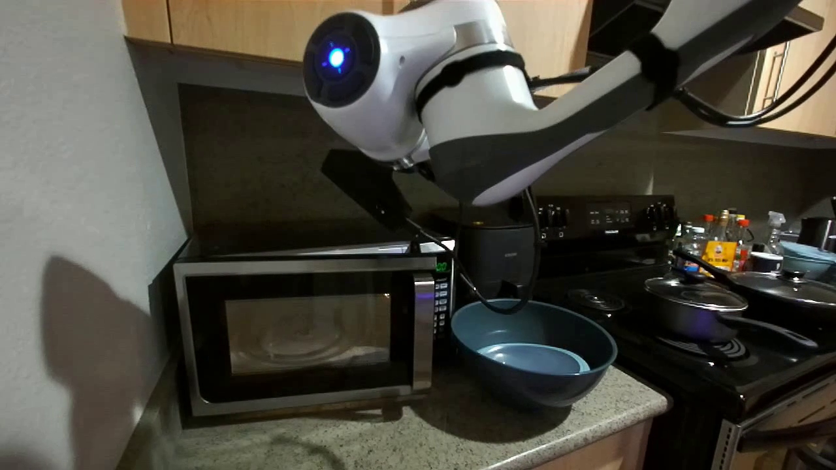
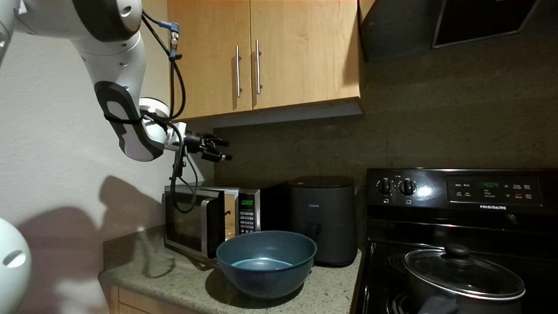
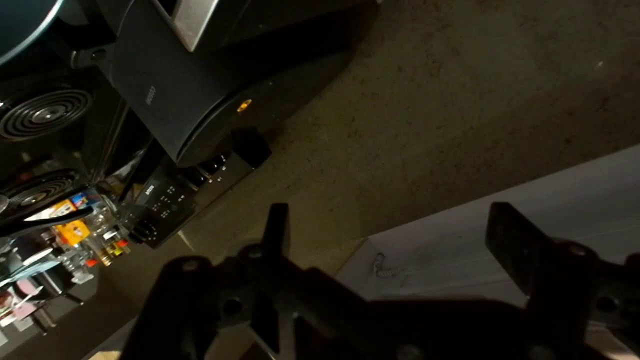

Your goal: Close the microwave door, then open it

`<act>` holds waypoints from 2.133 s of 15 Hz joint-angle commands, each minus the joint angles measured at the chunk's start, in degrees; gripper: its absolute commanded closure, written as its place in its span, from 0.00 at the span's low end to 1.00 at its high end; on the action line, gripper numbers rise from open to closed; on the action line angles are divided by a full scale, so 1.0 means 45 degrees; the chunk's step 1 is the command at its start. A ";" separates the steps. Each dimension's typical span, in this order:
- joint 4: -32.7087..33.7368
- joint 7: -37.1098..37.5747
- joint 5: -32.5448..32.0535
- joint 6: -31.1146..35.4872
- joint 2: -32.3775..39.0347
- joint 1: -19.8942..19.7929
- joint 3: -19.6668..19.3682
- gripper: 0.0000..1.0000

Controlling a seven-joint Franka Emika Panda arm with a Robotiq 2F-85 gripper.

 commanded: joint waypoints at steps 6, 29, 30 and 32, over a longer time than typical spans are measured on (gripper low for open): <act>0.1750 -0.0023 -0.0463 -0.1621 0.1904 -0.0108 -0.0583 0.00; 0.6915 -0.1581 0.2187 -0.2193 0.4205 -0.1295 -0.1463 0.00; 0.6968 -0.1697 0.2299 -0.2009 0.4394 -0.1279 -0.1472 0.00; 0.6999 -0.1937 0.2545 -0.1515 0.4687 -0.1278 -0.1466 0.00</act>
